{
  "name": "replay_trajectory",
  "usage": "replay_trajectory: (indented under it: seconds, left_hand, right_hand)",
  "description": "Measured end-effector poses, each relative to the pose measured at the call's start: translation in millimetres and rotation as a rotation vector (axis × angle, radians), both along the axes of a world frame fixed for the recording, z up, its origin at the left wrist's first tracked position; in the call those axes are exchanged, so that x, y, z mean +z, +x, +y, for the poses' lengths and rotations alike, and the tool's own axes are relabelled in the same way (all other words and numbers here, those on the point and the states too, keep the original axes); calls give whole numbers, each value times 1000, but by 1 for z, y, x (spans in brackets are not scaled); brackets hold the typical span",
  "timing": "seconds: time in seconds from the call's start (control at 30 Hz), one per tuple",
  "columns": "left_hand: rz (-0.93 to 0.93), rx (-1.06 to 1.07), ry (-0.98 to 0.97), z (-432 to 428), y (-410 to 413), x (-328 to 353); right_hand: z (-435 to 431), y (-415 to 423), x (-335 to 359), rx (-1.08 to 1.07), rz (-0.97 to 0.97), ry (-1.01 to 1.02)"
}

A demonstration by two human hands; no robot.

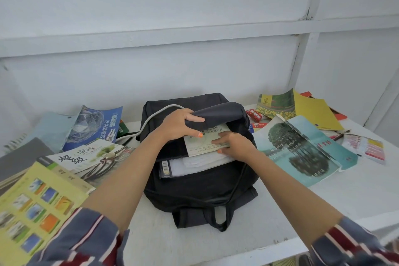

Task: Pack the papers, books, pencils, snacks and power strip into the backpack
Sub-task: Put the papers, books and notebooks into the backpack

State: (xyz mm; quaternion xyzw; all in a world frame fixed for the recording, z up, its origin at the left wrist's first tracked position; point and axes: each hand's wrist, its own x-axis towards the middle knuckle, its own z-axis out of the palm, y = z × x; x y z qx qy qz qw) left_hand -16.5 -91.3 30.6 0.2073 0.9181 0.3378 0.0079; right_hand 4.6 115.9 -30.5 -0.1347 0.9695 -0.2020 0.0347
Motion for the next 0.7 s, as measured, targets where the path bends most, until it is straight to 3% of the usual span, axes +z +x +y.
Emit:
replay_trajectory:
  seconds: [0.37,0.57,0.7]
  left_hand:
    - [-84,-46,2,-2,-2,2]
    - [-195,-120,-59,7,6,7]
    - [-78,-94,26,28,8,3]
  right_hand:
    - [2,5,4,-9,8,-51]
    - [36,30,19,-18,75,-243]
    - [63,52,27,-165,148,-419]
